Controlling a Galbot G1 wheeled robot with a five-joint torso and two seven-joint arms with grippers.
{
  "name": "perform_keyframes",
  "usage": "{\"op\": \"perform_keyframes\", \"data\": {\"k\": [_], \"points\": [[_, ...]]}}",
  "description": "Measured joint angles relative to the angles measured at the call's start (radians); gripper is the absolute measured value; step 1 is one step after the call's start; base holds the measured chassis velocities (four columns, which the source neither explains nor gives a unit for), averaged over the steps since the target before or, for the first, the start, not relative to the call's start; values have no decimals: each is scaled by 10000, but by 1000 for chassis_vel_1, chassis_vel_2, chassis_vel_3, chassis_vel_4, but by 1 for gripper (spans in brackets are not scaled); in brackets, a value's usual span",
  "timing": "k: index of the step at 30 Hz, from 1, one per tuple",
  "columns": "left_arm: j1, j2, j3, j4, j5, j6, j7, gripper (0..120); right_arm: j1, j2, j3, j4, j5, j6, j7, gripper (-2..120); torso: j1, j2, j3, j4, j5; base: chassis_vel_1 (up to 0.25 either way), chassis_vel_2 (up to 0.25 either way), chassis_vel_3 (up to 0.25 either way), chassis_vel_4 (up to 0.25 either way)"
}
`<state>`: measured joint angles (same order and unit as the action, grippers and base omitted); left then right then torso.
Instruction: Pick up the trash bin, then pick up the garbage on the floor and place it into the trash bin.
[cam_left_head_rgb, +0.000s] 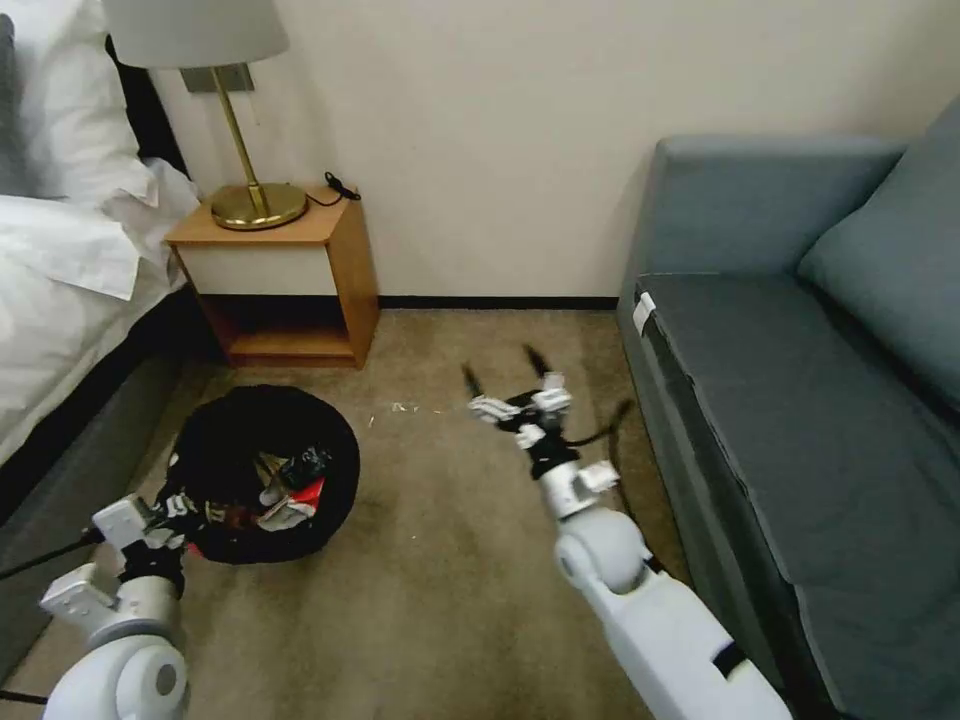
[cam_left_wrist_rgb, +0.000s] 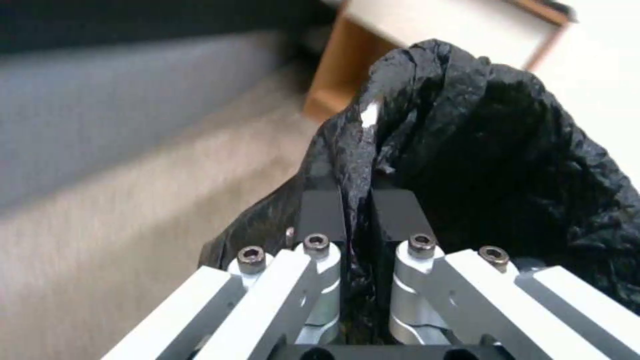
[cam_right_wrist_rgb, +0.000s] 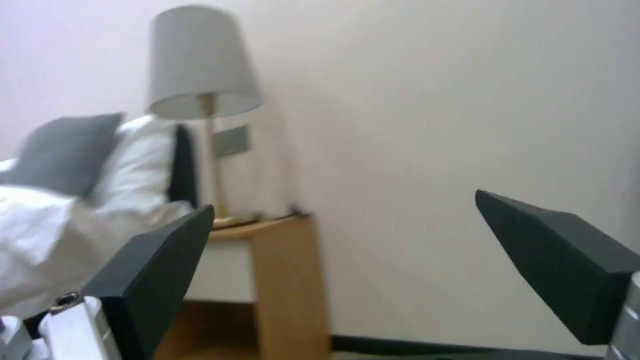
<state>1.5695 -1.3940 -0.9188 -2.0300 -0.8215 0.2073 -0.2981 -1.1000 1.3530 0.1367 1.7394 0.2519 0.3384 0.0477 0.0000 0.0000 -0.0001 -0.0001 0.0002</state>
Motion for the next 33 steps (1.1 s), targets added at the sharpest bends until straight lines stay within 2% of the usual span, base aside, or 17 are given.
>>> {"op": "perform_keyframes", "data": {"k": [1, 2, 4, 6, 15, 18, 21, 22, 26, 28, 32, 33], "points": [[-63, -5, -15, 183, -636, 22, -204, 6, -289, 131, 363, 230, -145, -2, 15, 100, 0, 0, 0, -1, -1, 0, 0, 0, 0], [-63, -5, -15, 183, -636, 22, -204, 6, -289, 131, 363, 230, -145, -2, 15, 100, 0, 0, 0, -1, -1, 0, 0, 0, 0], [-188, -63, -11, 483, -1351, 69, -440, 6, -704, 332, 773, 544, -360, -13, 64, 100, 0, 0, 0, 1, -2, 0, 0, 0, 0], [-274, -121, 42, 699, -1570, 80, -548, 6, -1025, 480, 1019, 787, -529, -16, 99, 100, 0, 0, 0, 1, -2, 0, 0, 0, 0], [-389, -168, 173, 987, -1640, 153, -834, 6, -1741, 529, 1380, 1044, -654, -13, 244, 100, 0, 0, 0, 1, -2, 0, 0, 0, 0], [-380, -164, 192, 987, -1605, 166, -902, 10, -1790, 557, 1380, 1019, -687, -7, 264, 100, 0, 0, 0, 0, -2, 0, 0, 0, 0], [-339, -184, 221, 988, -1556, 202, -939, 22, -1798, 739, 1298, 911, -761, -10, 390, 100, 0, 0, 0, 1, 0, 0, 0, 0, 0], [-339, -184, 221, 988, -1556, 202, -939, 22, -1798, 739, 1298, 911, -761, -10, 390, 100, 0, 0, 0, 1, 0, 0, 0, 0, 0], [-248, -211, 238, 893, -1515, 243, -939, 42, -1785, 852, 1128, 790, -893, -24, 445, 100, 0, 0, 0, 1, -2, 0, 0, 0, 0], [-220, -205, 233, 798, -1481, 260, -938, 46, -1795, 853, 1082, 762, -927, -25, 459, 100, 0, 0, 0, 1, -2, 0, 0, 0, 0], [-39, -180, 221, 343, -729, 178, -864, 63, -1860, 874, 1012, 677, -1032, -25, 526, 100, 0, 0, 0, 1, -3, 0, 0, 0, 0], [-39, -180, 221, 343, -729, 178, -864, 63, -1860, 874, 1012, 677, -1032, -25, 526, 100, 0, 0, 0, 1, -3, 0, 0, 0, 0]]}}
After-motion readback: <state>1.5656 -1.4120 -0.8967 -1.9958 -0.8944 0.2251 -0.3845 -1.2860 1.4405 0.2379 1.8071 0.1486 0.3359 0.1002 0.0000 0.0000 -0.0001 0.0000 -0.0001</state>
